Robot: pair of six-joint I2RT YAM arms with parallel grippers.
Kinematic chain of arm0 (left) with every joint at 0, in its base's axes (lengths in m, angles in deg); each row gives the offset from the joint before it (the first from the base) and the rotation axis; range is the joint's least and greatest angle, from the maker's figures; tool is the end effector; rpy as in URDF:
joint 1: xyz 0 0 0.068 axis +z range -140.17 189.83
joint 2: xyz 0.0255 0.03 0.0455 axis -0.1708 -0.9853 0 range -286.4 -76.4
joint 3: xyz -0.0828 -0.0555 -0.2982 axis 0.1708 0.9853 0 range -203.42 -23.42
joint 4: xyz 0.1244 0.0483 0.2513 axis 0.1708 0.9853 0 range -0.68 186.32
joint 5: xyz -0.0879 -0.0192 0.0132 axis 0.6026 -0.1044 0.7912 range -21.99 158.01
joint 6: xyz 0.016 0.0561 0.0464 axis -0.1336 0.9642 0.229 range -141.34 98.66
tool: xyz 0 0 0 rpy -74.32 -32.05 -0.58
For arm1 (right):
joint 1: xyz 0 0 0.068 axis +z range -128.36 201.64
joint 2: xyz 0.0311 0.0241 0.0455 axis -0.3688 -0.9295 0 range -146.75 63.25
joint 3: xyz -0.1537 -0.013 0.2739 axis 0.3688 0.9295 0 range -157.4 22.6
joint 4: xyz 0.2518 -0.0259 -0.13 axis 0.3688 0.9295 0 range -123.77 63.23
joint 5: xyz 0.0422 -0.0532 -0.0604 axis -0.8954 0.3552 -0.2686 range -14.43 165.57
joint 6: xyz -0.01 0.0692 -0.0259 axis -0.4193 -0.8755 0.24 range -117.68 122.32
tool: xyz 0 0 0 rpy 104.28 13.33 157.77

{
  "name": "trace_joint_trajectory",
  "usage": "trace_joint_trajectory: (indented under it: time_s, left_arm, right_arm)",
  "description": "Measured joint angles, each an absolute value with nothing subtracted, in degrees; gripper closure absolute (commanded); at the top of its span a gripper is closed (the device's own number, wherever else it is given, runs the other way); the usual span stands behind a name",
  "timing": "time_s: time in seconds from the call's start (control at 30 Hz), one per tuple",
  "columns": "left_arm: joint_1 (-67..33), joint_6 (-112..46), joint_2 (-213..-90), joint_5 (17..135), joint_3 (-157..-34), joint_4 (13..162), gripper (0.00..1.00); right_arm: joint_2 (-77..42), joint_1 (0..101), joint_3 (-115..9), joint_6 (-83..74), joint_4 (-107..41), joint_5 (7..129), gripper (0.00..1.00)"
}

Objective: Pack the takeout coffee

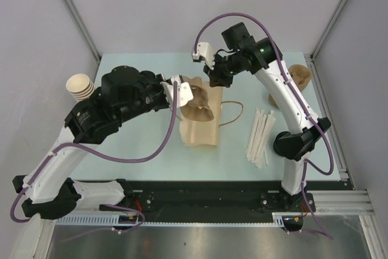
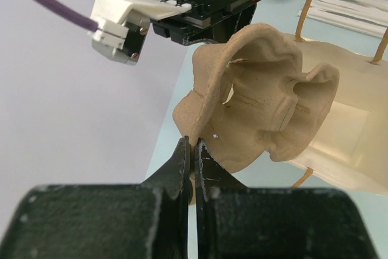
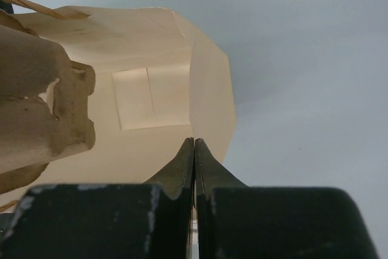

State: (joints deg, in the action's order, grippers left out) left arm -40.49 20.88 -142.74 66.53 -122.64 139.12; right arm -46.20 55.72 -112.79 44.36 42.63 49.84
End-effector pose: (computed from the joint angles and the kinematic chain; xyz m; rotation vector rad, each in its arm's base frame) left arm 0.1424 -0.1693 0.5515 1.3366 1.3032 -0.0738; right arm 0.3336 0.2585 0.4741 -1.6237 1.7564 0.4837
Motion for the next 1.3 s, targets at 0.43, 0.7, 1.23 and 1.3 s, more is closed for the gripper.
trace_joint_trajectory:
  time_s: [0.43, 0.7, 1.23, 1.3]
  left_arm:
    - [-48.6, 20.68, -147.59, 57.37, -118.2, 134.94, 1.0]
    - [-48.91, 18.41, -151.99, 55.67, -114.99, 135.97, 1.0]
    - [-43.64, 13.12, -159.79, 62.49, -113.22, 137.41, 1.0]
    - [-42.57, 12.51, -161.08, 63.71, -113.48, 138.24, 1.0]
  right_arm:
    - [-46.2, 56.18, -112.22, 42.64, 41.93, 49.62, 1.0]
    - [-46.13, 55.9, -108.99, 42.35, 40.64, 48.9, 1.0]
    - [-45.78, 55.09, -107.54, 41.48, 39.18, 45.82, 1.0]
    - [-45.76, 54.89, -107.52, 41.28, 38.85, 45.49, 1.0]
